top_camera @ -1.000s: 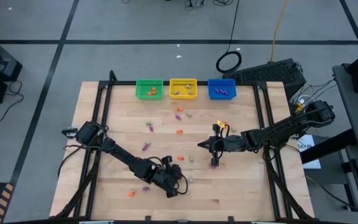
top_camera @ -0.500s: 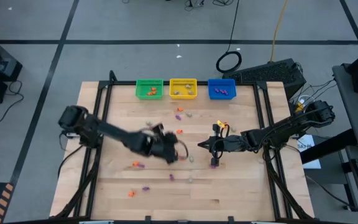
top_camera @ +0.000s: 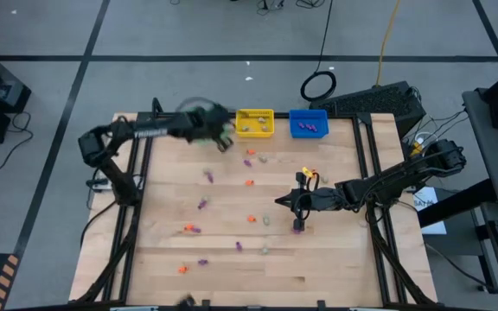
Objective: Sort Halloween decoration
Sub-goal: Put the orange skeleton toy into the green bin, then put the violet skeleton toy into the blue bin
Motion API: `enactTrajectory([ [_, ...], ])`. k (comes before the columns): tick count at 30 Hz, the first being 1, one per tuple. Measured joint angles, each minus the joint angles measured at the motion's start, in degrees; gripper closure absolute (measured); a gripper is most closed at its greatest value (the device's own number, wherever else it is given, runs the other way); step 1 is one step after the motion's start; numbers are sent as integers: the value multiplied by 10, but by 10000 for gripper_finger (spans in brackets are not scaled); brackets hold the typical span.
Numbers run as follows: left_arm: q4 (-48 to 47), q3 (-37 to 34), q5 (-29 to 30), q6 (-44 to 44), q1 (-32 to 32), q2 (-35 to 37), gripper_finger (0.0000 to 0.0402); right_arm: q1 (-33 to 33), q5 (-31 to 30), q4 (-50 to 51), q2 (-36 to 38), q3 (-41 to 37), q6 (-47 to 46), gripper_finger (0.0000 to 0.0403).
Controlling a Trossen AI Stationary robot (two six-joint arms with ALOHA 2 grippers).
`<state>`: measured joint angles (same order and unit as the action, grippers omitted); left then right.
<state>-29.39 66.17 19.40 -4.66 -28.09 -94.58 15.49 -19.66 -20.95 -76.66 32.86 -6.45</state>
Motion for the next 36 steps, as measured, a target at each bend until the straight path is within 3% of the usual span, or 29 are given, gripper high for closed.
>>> enactTrajectory([
  [6, 58, 0, -109, 69, -160, -32, 397, 0, 0, 2, 0, 0, -4, 403],
  [12, 109, 0, -203, 95, -236, -90, 397, 0, 0, 1, 0, 0, -27, 403],
  [19, 93, 7, -227, 115, -240, -112, 392, 0, -1, 1, 0, 0, -47, 403],
  [29, 56, 8, -228, 113, -212, -105, 300, -1, -15, 52, 0, 0, -111, 391],
  [32, 48, 8, -228, 117, -200, -103, 306, -1, -15, 101, 0, 0, -162, 370],
  [36, 77, -2, -223, 127, -176, -76, 354, 5, -13, 168, 0, 0, -218, 330],
])
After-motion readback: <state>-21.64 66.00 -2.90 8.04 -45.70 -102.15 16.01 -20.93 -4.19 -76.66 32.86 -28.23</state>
